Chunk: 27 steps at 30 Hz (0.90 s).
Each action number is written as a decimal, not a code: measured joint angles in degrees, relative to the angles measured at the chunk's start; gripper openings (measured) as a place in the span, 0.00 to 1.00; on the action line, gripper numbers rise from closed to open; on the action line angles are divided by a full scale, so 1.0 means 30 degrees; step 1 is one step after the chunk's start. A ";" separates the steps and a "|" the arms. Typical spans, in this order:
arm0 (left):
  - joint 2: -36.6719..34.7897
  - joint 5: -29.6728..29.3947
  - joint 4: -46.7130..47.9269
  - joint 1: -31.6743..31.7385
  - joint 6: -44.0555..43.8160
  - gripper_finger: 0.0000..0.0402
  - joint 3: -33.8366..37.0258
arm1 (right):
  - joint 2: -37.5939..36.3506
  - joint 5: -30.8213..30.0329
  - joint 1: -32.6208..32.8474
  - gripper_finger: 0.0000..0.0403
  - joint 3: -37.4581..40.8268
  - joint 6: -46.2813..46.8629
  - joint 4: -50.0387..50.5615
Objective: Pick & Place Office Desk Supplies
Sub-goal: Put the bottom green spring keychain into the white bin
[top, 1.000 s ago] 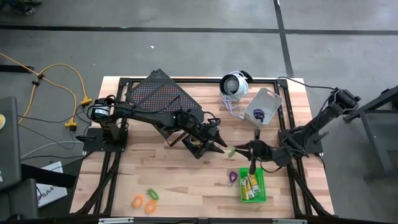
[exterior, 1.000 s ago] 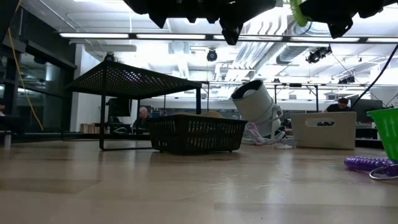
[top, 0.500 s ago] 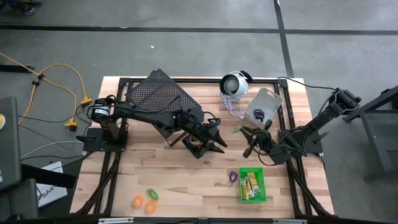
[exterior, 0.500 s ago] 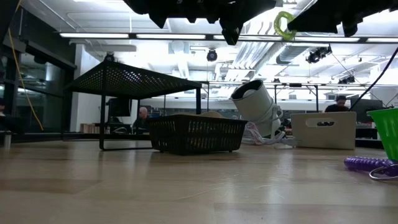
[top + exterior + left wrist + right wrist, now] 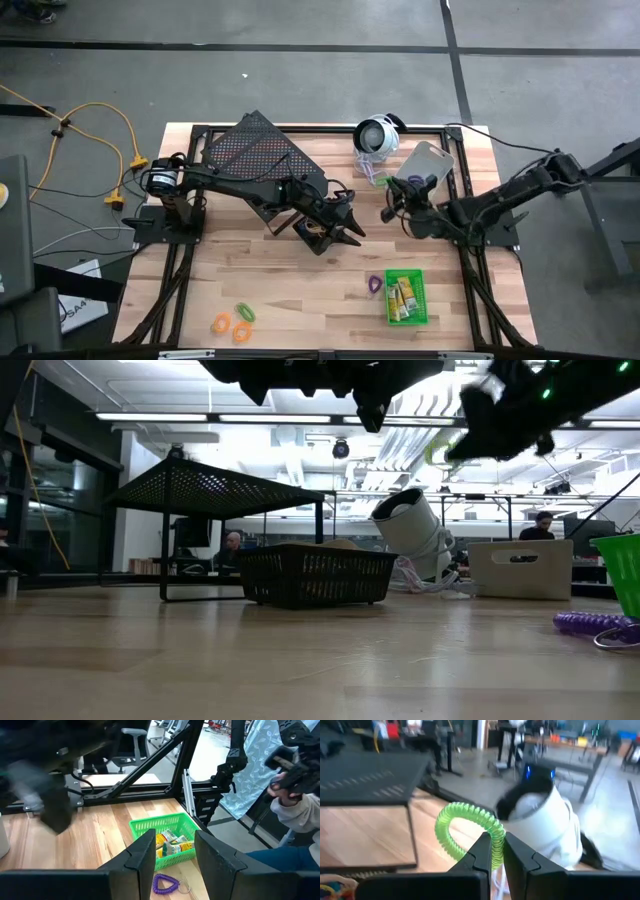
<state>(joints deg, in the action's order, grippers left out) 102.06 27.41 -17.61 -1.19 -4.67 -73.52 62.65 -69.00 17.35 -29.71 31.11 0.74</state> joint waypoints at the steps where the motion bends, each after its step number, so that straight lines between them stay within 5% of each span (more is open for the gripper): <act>1: 0.0000 0.0033 0.0000 0.0000 0.0000 0.33 0.0000 | 0.0000 0.0512 -0.0477 0.05 0.0000 0.0676 0.0716; 17: 0.0000 0.0025 0.0075 0.0000 0.0066 0.33 0.0000 | -0.2918 0.5604 -0.3185 0.05 0.0007 0.8937 1.1798; 27: 0.0000 -0.0044 0.0153 0.0000 0.0073 0.33 0.0000 | -0.4910 0.7875 -0.6017 0.05 0.0000 0.9707 1.5211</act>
<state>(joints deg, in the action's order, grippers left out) 102.06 27.28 -17.15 -1.19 -4.45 -73.52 47.92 -45.37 -0.70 -29.71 60.23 46.37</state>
